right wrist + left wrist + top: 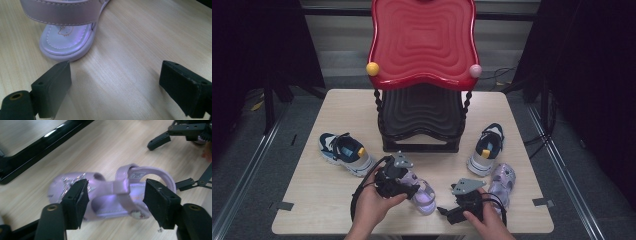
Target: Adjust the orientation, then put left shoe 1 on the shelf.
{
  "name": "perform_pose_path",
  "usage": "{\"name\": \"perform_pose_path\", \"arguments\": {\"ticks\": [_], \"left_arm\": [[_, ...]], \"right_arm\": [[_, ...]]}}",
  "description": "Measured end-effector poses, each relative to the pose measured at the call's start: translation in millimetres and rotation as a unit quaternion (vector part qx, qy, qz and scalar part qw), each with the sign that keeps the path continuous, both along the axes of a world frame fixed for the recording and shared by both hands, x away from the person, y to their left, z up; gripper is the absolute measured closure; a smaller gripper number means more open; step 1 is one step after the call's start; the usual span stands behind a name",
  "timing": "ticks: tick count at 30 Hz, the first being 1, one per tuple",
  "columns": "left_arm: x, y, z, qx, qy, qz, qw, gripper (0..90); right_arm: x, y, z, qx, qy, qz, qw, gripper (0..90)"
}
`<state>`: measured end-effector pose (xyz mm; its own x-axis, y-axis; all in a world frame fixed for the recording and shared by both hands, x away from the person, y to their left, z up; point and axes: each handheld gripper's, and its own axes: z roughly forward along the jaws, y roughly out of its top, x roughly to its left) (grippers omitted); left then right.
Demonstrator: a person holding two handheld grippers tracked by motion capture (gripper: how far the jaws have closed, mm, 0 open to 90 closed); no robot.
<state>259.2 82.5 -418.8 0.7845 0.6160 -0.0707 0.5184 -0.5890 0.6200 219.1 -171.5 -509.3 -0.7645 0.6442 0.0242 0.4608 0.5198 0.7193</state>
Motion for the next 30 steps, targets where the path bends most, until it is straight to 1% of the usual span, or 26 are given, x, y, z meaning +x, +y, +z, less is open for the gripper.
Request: {"name": "perform_pose_path", "arguments": {"ticks": [2, 3, 4, 6, 8, 9, 11, 13, 15, 18, 21, 22, 24, 27, 30], "left_arm": [[-3.3, 3.2, -3.5, 0.002, -0.004, 0.013, 0.9999, 31.1], [-4.8, 4.5, -5.7, 0.002, 0.0, 0.014, 0.9999, 26.8], [-5.8, 5.3, -7.4, 0.004, 0.0, 0.017, 0.9998, 26.8], [-6.8, 7.2, -13.2, 0.005, 0.005, 0.028, 0.9996, 21.9], [-6.4, 8.6, -16.9, 0.004, 0.001, 0.038, 0.9993, 19.5], [-6.0, 9.4, -17.5, 0.005, 0.001, 0.039, 0.9992, 19.0], [-6.4, 9.9, -19.6, -0.002, 0.001, 0.047, 0.9989, 18.1], [-6.5, 9.9, -20.6, 0.002, -0.002, 0.046, 0.9989, 18.0], [-6.8, 9.3, -21.8, -0.004, 0.003, 0.051, 0.9987, 18.0], [-7.2, 9.0, -23.7, -0.009, 0.005, 0.058, 0.9983, 18.0], [-8.1, 8.8, -25.9, -0.02, 0.009, 0.074, 0.997, 16.7], [-8.5, 9.0, -25.6, -0.02, 0.008, 0.077, 0.9968, 16.4], [-9.5, 9.3, -25.1, -0.035, 0.01, 0.08, 0.9961, 16.1], [-10.8, 5.9, -26.2, -0.036, 0.011, 0.085, 0.9956, 14.9], [-11.2, 2.4, -28.6, -0.035, 0.002, 0.093, 0.995, 13.0]], "right_arm": [[0.0, 0.0, 0.0, 0.0, 0.0, 0.0, 1.0, 10.0], [0.0, 0.0, 0.0, 0.0, 0.0, 0.0, 1.0, 10.0], [0.0, 0.0, 0.0, 0.0, 0.0, 0.0, 1.0, 10.0], [0.0, 0.0, 0.0, 0.0, 0.0, 0.0, 1.0, 10.0], [0.0, 0.0, 0.0, 0.0, 0.0, 0.0, 1.0, 10.0], [0.0, 0.0, -0.1, 0.0, 0.0, 0.0, 1.0, 10.0], [0.0, 0.0, 0.0, 0.0, 0.0, 0.0, 1.0, 10.0], [0.0, 0.0, 0.0, 0.0, 0.0, 0.0, 1.0, 10.0], [0.0, 0.0, 0.0, 0.0, 0.0, 0.0, 1.0, 10.0], [0.0, 0.0, 0.0, 0.0, 0.0, 0.0, 1.0, 10.0], [0.0, 0.0, 0.0, 0.0, 0.0, 0.0, 1.0, 10.0], [0.0, 0.0, 0.0, 0.0, 0.0, 0.0, 1.0, 10.0], [0.0, 0.0, 0.0, 0.0, 0.0, 0.0, 1.0, 10.0], [0.1, 0.0, 0.0, 0.0, 0.0, 0.0, 1.0, 9.9], [0.0, 0.0, 0.0, 0.0, 0.0, 0.0, 1.0, 9.9]]}}
